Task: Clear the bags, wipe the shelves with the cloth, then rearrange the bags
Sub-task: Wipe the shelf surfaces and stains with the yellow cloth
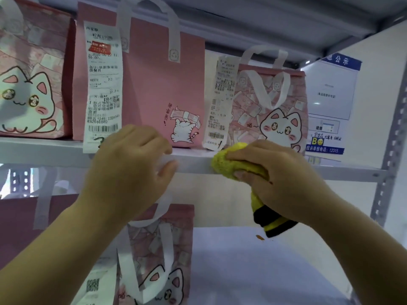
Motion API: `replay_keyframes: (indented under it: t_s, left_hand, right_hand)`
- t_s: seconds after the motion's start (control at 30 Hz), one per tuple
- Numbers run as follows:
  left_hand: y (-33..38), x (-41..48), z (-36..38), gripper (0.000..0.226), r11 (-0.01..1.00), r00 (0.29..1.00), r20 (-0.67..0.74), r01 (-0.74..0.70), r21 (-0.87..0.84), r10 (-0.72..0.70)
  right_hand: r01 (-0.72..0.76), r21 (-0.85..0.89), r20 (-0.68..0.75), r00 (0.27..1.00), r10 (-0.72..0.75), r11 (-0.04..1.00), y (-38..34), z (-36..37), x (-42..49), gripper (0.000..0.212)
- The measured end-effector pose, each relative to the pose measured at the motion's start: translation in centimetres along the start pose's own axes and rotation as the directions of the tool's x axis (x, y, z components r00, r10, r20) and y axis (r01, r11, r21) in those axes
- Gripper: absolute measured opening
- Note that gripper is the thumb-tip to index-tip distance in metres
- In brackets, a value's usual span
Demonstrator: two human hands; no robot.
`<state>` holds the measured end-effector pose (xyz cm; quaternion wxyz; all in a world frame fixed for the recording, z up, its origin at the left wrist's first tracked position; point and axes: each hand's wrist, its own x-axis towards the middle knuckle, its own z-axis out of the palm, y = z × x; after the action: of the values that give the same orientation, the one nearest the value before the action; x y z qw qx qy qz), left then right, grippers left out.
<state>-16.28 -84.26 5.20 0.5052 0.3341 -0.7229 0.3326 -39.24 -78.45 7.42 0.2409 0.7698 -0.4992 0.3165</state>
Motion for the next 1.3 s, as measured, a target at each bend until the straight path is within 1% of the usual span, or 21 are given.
replay_keyframes:
  t_s: [0.07,0.13,0.2,0.3,0.43,0.57,0.67,0.73,0.87,0.93,1.07,1.13,1.23,1.3]
  left_hand:
    - [0.6,-0.7,-0.2,0.018,0.999,0.997,-0.063,-0.043,-0.015,0.042]
    - [1.6,-1.6,-0.1,0.019,0.996,0.997,-0.046,-0.069,-0.048,0.067]
    - [3.0,-2.9,0.5,0.019,0.990,0.996,0.019,-0.083,-0.113,0.086]
    - [5.2,-5.1,1.8,0.020,0.968,0.983,0.136,-0.087,-0.236,0.122]
    - [8.2,-8.3,4.3,0.026,0.936,0.945,0.299,-0.020,-0.351,0.133]
    - [11.0,-11.6,7.2,0.022,0.910,0.891,0.429,0.048,-0.412,0.148]
    - [12.7,-13.8,10.0,0.028,0.918,0.815,0.564,0.113,-0.381,0.134]
    - [13.5,-15.2,12.1,0.035,0.931,0.743,0.662,0.169,-0.323,0.095]
    - [15.2,-17.2,16.3,0.037,0.947,0.608,0.792,0.222,-0.231,0.051]
    - [16.3,-18.0,18.4,0.037,0.952,0.561,0.827,0.238,-0.191,0.026]
    - [18.2,-18.8,22.6,0.046,0.949,0.497,0.867,0.287,-0.130,-0.031]
    - [19.0,-18.7,24.7,0.053,0.947,0.466,0.883,0.307,-0.096,-0.062]
    - [19.8,-18.3,27.1,0.061,0.943,0.408,0.907,0.329,-0.042,-0.102]
    - [20.0,-18.1,28.3,0.061,0.948,0.365,0.923,0.319,-0.003,-0.120]
  right_hand:
    - [-0.002,0.009,0.017,1.000,0.002,1.000,0.3,0.3,-2.4,0.031]
    - [-0.042,-0.018,0.026,0.999,0.043,0.999,1.0,1.1,-4.6,0.031]
    - [-0.113,-0.031,0.025,0.993,0.113,0.993,1.9,1.8,-6.6,0.031]
    - [-0.212,0.005,0.061,0.975,0.212,0.977,3.4,2.7,-9.7,0.031]
    - [-0.307,0.024,0.123,0.945,0.302,0.952,5.4,3.7,-13.4,0.031]
    - [-0.419,0.029,0.195,0.893,0.406,0.907,7.7,5.2,-16.9,0.032]
    - [-0.500,0.013,0.232,0.844,0.484,0.866,9.9,7.1,-19.1,0.032]
    - [-0.538,-0.018,0.268,0.810,0.522,0.843,11.5,8.8,-20.4,0.032]
    - [-0.590,-0.041,0.331,0.754,0.568,0.807,15.0,12.5,-22.1,0.033]
    - [-0.596,-0.050,0.359,0.738,0.571,0.802,16.7,14.5,-22.5,0.034]
    - [-0.590,-0.072,0.384,0.727,0.569,0.804,20.4,17.9,-22.5,0.036]
    - [-0.570,-0.091,0.417,0.723,0.551,0.816,22.3,19.6,-22.2,0.038]
    - [-0.514,-0.154,0.517,0.686,0.512,0.844,25.1,22.0,-21.5,0.039]
    - [-0.492,-0.199,0.525,0.677,0.516,0.848,27.2,23.5,-20.6,0.039]
